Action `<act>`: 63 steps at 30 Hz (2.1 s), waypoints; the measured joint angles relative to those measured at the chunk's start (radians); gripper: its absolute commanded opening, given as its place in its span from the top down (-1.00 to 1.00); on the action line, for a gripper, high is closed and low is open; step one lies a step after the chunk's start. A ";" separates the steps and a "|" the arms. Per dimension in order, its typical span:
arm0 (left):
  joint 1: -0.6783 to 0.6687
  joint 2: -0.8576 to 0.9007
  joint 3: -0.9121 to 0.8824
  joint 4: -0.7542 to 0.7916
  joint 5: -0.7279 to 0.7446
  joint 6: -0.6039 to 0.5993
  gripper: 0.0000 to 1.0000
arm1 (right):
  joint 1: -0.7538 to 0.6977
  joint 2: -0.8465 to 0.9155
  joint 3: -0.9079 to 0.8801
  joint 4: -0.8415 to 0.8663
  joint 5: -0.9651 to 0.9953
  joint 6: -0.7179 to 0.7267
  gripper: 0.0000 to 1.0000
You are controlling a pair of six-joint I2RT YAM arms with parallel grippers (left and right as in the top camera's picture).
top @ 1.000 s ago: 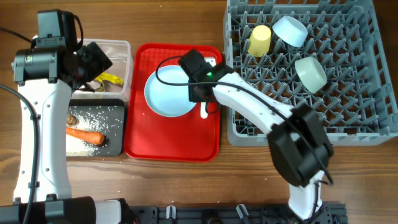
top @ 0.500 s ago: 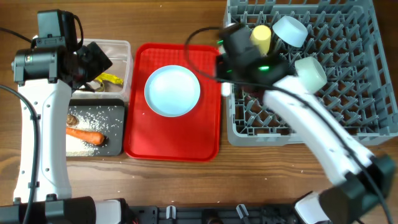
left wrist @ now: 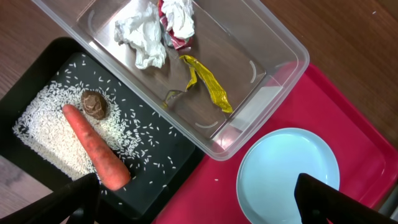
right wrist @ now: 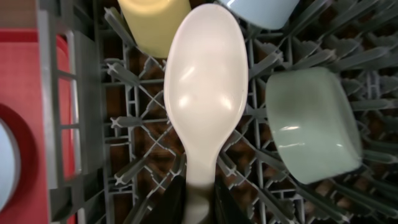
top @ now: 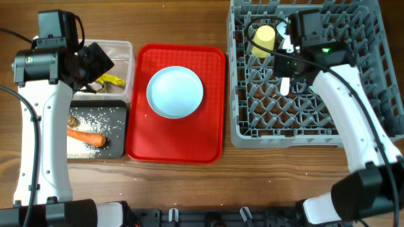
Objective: Sort waste into correct bins and load items into the dishwasher rack
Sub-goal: 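Carry the white spoon with the right gripper and stand it in the rack, then move the right gripper back to the light-blue plate and grasp its rim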
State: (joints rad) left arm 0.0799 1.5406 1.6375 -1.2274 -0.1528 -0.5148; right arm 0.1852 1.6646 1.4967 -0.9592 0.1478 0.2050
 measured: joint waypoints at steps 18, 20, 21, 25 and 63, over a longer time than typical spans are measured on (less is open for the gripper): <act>0.000 0.000 0.000 0.000 0.000 0.000 -0.99 | 0.000 0.190 -0.053 0.071 0.002 -0.009 0.91; 0.000 0.000 0.000 0.000 0.000 0.000 -1.00 | 0.000 0.190 -0.053 0.071 0.012 -0.022 0.91; 0.000 0.000 0.000 0.000 0.000 0.000 -1.00 | 0.000 0.190 -0.053 0.071 0.014 -0.028 0.91; 0.000 0.000 0.000 0.000 0.000 0.000 -0.99 | 0.000 0.190 -0.053 0.071 0.018 -0.052 0.55; 0.000 0.000 0.000 0.000 0.000 0.000 -1.00 | 0.475 0.432 0.207 0.162 -0.187 0.458 0.44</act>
State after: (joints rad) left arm 0.0799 1.5406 1.6375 -1.2278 -0.1532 -0.5148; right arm 0.6605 2.0968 1.7039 -0.7971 -0.0395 0.6628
